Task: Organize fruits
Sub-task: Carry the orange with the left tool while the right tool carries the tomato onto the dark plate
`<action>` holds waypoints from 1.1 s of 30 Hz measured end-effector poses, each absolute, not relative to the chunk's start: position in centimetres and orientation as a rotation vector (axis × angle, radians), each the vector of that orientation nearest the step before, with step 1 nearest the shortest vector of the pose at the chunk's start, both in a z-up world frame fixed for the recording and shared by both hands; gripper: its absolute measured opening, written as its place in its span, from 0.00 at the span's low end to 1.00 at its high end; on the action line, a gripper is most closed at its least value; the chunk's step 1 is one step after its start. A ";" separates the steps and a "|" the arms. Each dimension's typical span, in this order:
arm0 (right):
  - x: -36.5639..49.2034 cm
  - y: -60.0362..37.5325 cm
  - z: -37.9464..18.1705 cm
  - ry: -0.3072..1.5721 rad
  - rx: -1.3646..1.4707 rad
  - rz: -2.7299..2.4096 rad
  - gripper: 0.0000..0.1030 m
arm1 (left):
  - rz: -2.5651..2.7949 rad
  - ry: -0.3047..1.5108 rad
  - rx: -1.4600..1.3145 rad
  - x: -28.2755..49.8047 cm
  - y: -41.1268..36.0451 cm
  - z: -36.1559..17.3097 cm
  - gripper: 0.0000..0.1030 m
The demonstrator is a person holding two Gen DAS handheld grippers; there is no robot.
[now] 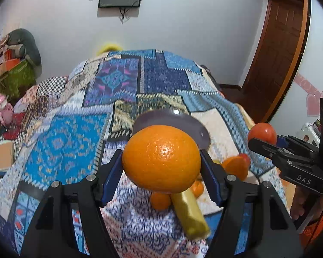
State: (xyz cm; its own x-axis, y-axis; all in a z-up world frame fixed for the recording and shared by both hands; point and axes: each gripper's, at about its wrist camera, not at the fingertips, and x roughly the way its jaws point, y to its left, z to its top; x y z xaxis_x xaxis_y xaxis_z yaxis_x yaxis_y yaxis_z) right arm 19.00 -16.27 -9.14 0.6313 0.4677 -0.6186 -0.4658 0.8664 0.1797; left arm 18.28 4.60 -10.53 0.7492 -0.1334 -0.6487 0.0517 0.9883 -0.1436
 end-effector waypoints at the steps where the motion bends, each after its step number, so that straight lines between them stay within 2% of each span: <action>1: 19.4 -16.2 -8.9 0.700 0.003 0.535 0.44 | -0.102 0.713 -0.120 18.7 4.6 -10.3 0.66; 15: 26.1 -14.3 -8.6 0.692 -0.050 0.534 0.44 | -0.081 0.703 -0.121 26.4 5.0 -9.4 0.66; 33: 34.1 -10.4 -15.1 0.929 -0.200 0.597 0.44 | -0.084 0.892 -0.102 36.5 5.0 -17.0 0.66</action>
